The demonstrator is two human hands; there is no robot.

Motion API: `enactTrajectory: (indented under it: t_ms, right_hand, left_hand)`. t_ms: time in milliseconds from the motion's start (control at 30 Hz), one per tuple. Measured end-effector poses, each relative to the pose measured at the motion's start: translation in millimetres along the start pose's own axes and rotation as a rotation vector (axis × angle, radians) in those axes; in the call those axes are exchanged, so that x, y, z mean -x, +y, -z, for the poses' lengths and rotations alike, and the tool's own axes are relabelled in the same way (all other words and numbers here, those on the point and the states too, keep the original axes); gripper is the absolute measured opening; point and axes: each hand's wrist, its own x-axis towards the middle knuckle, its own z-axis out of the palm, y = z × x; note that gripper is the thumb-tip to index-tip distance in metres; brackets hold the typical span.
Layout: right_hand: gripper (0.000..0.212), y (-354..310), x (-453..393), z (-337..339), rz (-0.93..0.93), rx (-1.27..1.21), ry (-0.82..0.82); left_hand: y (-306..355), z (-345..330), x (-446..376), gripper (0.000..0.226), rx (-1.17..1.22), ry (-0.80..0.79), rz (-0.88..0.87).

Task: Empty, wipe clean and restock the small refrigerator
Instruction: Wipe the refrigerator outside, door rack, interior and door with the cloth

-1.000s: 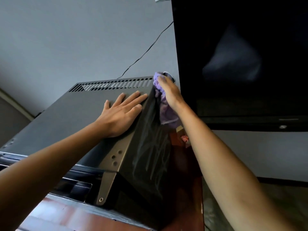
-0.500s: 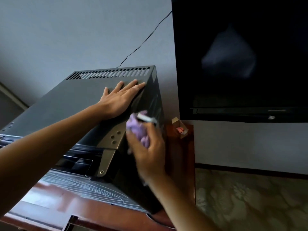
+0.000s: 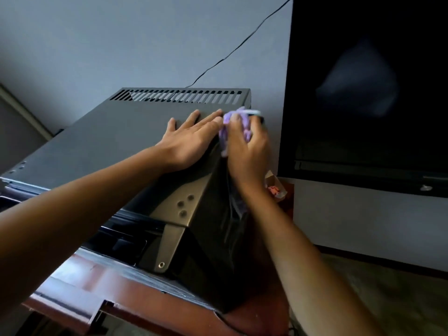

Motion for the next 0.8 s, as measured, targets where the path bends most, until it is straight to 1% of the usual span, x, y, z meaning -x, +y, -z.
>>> enactTrajectory:
  t_ms: [67,133,233,300,367,433,467,567,633,700,800]
  right_hand:
    - [0.041,13.8,-49.0,-17.7,-0.092,0.015,0.062]
    - [0.04,24.8,-84.0,-29.9,-0.14,0.062,0.11]
    - [0.042,31.2,-107.7,-36.1,-0.195,0.117,0.093]
    - [0.046,29.6,-105.7,-33.4,-0.203,0.112,0.09]
    - [0.049,23.4,-82.9,-25.7,-0.169,0.085,0.09]
    - [0.051,16.2,-40.6,-14.2,-0.116,0.038,0.084]
    - [0.048,11.7,-14.0,-6.6,-0.097,-0.002,0.067]
    - [0.039,-6.1,75.8,15.0,-0.032,-0.07,0.065]
    - [0.037,-18.8,132.7,26.8,-0.043,-0.115,0.091]
    - [0.034,-13.8,174.5,32.3,-0.052,-0.122,0.104]
    - [0.043,19.2,206.6,30.2,-0.122,-0.037,0.097]
  left_hand:
    - [1.3,0.9,-0.7,0.062,0.0,-0.006,-0.002]
    - [2.6,0.8,-1.6,0.066,-0.04,-0.039,-0.002]
    - [1.9,-2.7,-4.1,0.064,-0.126,-0.045,-0.009]
    - [2.3,-3.5,-4.9,0.058,-0.138,-0.031,-0.016]
    - [3.4,-2.2,-5.3,0.057,-0.127,-0.03,-0.003]
    - [5.2,0.9,-5.2,0.063,-0.105,-0.035,0.017]
    - [6.3,1.6,-4.8,0.064,-0.099,-0.037,0.021]
    - [8.1,1.5,-4.0,0.053,-0.153,-0.045,0.005]
    - [7.2,1.9,-2.6,0.053,-0.162,-0.045,0.009]
    - [6.9,1.0,-0.2,0.059,-0.152,-0.038,0.023]
    - [8.0,0.7,3.5,0.075,-0.181,-0.045,0.024]
